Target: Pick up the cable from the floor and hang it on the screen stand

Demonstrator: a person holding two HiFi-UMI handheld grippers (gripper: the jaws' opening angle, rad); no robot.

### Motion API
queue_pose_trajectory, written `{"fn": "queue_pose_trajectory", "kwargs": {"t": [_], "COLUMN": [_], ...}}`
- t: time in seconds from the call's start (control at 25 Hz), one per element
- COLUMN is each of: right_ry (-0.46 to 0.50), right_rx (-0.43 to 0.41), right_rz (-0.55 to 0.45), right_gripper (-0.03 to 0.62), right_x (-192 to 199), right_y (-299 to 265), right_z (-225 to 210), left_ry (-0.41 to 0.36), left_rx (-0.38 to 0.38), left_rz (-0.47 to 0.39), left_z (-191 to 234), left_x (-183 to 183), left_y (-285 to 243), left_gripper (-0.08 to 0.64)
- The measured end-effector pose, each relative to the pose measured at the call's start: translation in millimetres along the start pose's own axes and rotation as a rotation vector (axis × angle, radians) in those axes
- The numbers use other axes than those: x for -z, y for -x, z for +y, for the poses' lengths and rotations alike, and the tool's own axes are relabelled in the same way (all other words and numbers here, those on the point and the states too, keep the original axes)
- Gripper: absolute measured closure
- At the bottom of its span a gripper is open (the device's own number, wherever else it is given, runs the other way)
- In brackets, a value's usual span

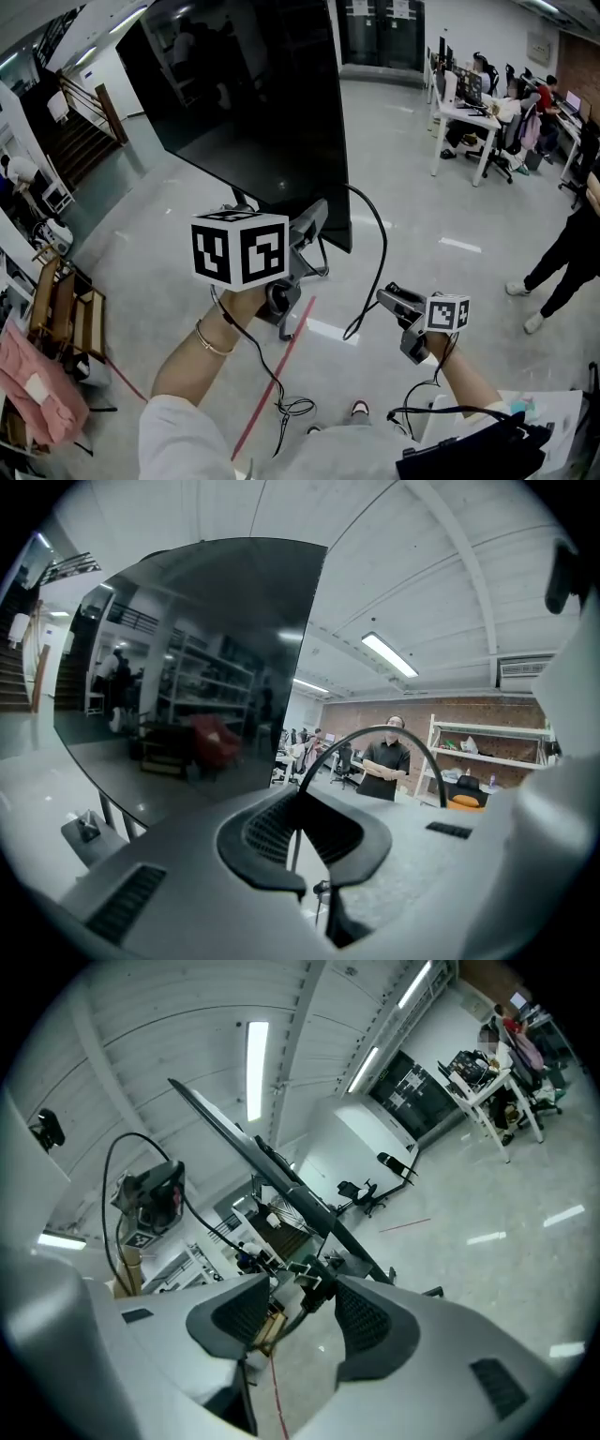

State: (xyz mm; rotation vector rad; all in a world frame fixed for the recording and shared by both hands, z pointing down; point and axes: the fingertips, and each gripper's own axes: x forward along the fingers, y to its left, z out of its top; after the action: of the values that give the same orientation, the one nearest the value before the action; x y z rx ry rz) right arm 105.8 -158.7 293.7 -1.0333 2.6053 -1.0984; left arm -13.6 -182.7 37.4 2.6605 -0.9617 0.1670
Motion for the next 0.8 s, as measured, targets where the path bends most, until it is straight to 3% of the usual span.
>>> {"fn": "queue_pose_trajectory", "kwargs": {"t": [0.28,0.36,0.48,0.56,0.68,0.8], "right_ry": [0.04,-0.006,-0.161,-0.194,-0.109,-0.031], "right_rx": [0.039,0.095,0.173,0.216,0.257,0.277], "right_rz": [-0.034,-0.044,-0.106,-0.149,-0.187,-0.269], "right_gripper": [0.38,0.38,0.358,0.357,0.353,0.339], "right_x": [-21.3,-17.6,-16.2,-14.9,-21.2,-53.4], "right_y": [14.0,18.7,42.3,62.8,81.2,95.9], "right_z": [-8.6,-29.4,-74.7,-89.0,-82.3,-75.1], "left_ry": [0.034,0.053,0.075,0.081,0.086,0.087], "left_rx": [0.018,0.021,0.02,0.021,0.018,0.018], "left_rz": [0.014,0.015,0.017,0.022,0.03,0.016], "left_z": [6.1,7.3,4.9,3.8,9.7,14.2], "left_x": [13.5,19.3,23.2,27.6,34.9,27.6], "left_y": [-14.2,-20.7,-31.8,-30.3,-20.9,-21.2], "left_gripper": [0.548,0.548,0.548,0.548,0.548,0.548]}}
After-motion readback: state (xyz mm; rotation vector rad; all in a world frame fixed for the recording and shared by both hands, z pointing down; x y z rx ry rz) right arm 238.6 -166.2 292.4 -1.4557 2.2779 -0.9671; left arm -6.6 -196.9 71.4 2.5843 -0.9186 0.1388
